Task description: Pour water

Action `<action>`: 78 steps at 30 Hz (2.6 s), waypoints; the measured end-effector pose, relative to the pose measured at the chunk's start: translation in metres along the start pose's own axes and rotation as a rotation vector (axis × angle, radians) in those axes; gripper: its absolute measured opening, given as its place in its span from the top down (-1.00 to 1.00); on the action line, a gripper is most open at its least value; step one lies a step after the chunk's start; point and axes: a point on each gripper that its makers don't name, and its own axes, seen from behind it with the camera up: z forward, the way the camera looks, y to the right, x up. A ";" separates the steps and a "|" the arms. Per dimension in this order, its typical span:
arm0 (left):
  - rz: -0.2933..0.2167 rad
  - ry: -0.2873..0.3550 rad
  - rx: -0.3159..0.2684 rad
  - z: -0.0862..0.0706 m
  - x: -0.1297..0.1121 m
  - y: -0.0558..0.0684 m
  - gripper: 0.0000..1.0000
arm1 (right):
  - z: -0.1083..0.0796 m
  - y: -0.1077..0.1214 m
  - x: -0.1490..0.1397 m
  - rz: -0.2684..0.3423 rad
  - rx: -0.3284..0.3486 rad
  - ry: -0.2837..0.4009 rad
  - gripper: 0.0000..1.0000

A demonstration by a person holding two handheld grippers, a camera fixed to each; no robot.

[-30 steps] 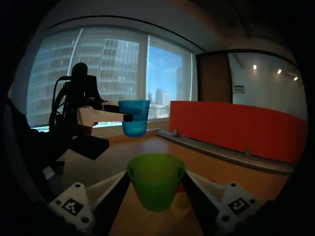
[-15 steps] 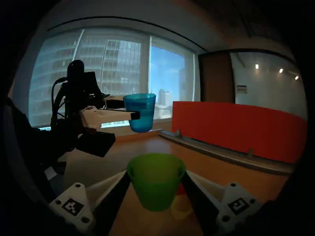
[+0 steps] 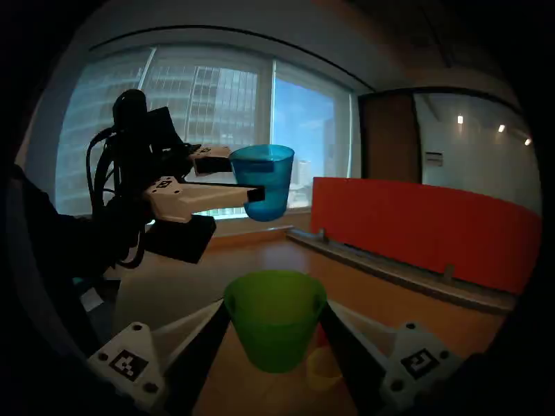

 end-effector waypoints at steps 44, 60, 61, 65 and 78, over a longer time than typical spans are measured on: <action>0.415 -0.036 0.048 0.001 0.026 -0.004 -0.63 | 0.030 -0.020 0.003 0.011 0.069 0.000 -0.80; 0.548 -0.029 0.051 0.004 0.036 0.002 -0.63 | 0.032 -0.020 0.005 0.010 0.071 0.002 -0.80; 0.556 -0.030 0.052 0.005 0.037 0.003 -0.63 | 0.032 -0.020 0.005 0.009 0.070 0.003 -0.80; 0.588 -0.031 0.055 0.006 0.039 0.004 -0.63 | 0.032 -0.019 0.006 0.005 0.069 0.005 -0.80; 0.647 -0.031 0.070 0.005 0.045 0.004 -0.63 | 0.031 -0.020 0.008 -0.001 0.071 0.011 -0.80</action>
